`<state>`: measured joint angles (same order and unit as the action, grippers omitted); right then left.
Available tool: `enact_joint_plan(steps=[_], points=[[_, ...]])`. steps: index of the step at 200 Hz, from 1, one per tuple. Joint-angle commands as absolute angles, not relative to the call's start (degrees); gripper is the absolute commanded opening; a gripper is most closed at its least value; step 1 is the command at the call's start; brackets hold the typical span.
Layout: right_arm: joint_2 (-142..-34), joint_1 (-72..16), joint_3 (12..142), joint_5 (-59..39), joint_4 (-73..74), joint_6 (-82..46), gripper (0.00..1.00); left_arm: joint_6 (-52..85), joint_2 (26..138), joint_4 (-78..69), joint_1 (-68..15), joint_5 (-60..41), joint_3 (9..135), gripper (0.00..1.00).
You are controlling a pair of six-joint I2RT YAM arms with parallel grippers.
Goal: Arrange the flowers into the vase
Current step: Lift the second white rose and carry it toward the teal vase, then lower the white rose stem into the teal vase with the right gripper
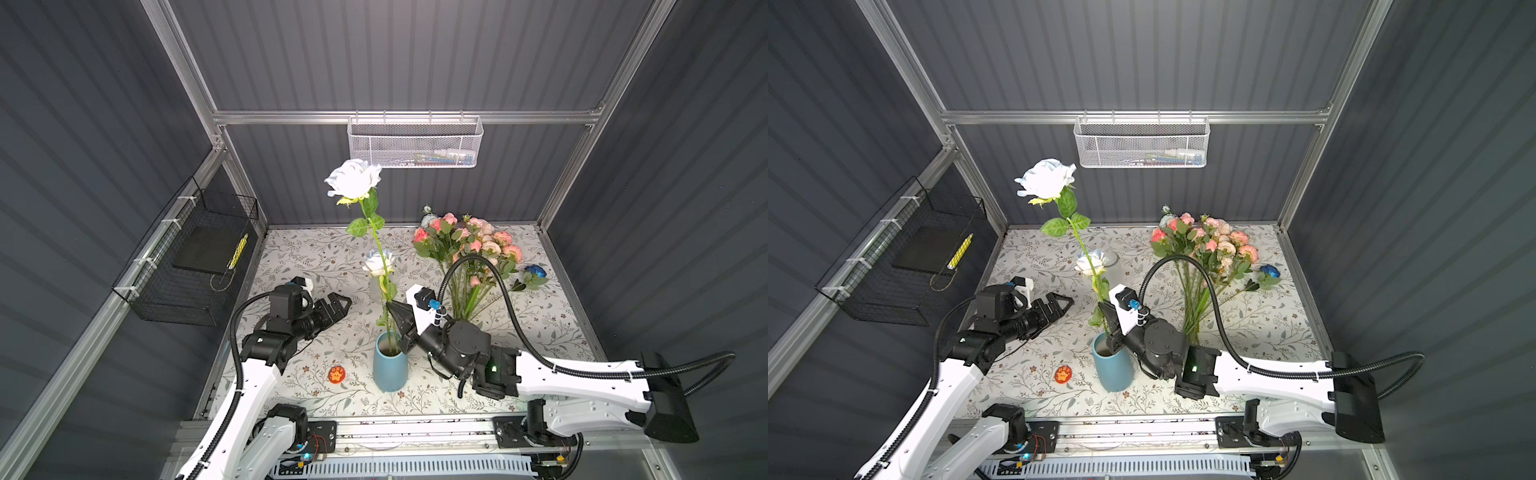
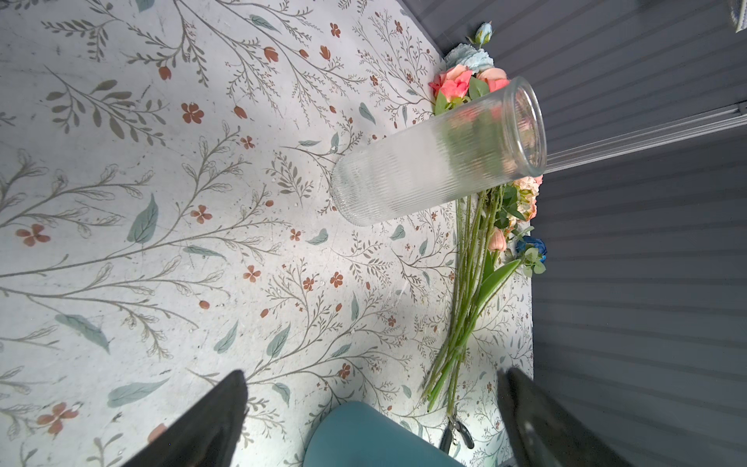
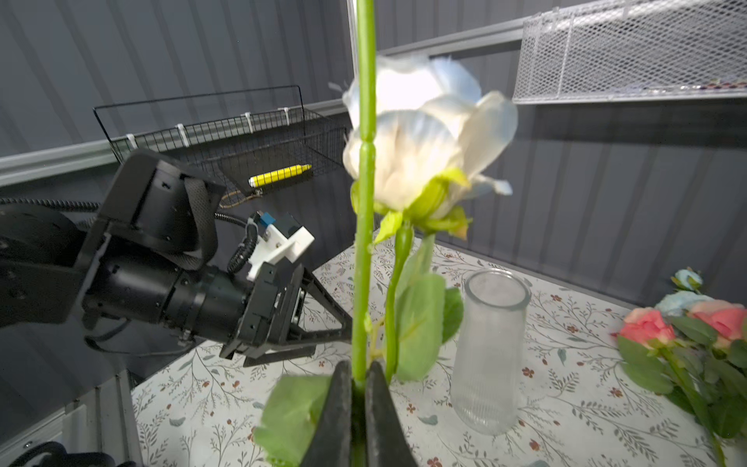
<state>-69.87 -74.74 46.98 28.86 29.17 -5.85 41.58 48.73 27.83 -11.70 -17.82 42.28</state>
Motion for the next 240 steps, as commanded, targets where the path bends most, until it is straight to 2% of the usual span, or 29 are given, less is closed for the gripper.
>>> enact_joint_plan(steps=[1, 10, 27, 51, 79, 97, 135, 149, 189, 240], points=[[-69.4, -76.9, 44.6, 32.8, 33.6, -6.2, 0.0, 41.1, 48.3, 27.9, -11.9, -20.6, 42.6, 0.97], [-68.9, -77.2, 43.4, 33.5, 33.5, -7.2, 0.0, 41.3, 48.1, 27.5, -11.9, -20.8, 42.2, 0.95], [-67.9, -77.6, 41.8, 33.7, 33.1, -8.8, 0.08, 42.0, 47.9, 26.6, -11.9, -21.4, 41.4, 0.94], [-66.6, -78.3, 40.6, 34.4, 31.6, -10.0, 0.25, 42.1, 48.4, 27.8, -12.0, -21.1, 41.5, 0.89], [-64.5, -78.9, 39.5, 34.4, 29.4, -11.1, 0.53, 41.6, 48.7, 29.0, -12.0, -21.8, 41.6, 0.87], [-61.6, -79.1, 38.8, 34.7, 27.6, -12.1, 0.66, 41.6, 48.3, 28.8, -12.0, -22.5, 41.0, 0.87], [-56.0, -79.8, 36.4, 33.9, 18.8, -17.4, 0.8, 41.6, 48.3, 29.1, -12.1, -24.2, 39.8, 0.86], [-53.2, -81.0, 34.7, 33.9, 13.7, -19.7, 0.94, 41.6, 48.2, 28.7, -12.2, -24.6, 39.0, 0.85], [-50.7, -87.9, 30.7, 37.2, 3.7, -26.6, 0.99, 43.3, 49.8, 23.8, -12.8, -27.1, 36.2, 0.87], [-62.9, -91.4, 29.4, 39.7, 7.5, -26.8, 0.99, 46.1, 55.1, 15.4, -15.7, -29.6, 33.4, 0.88]])
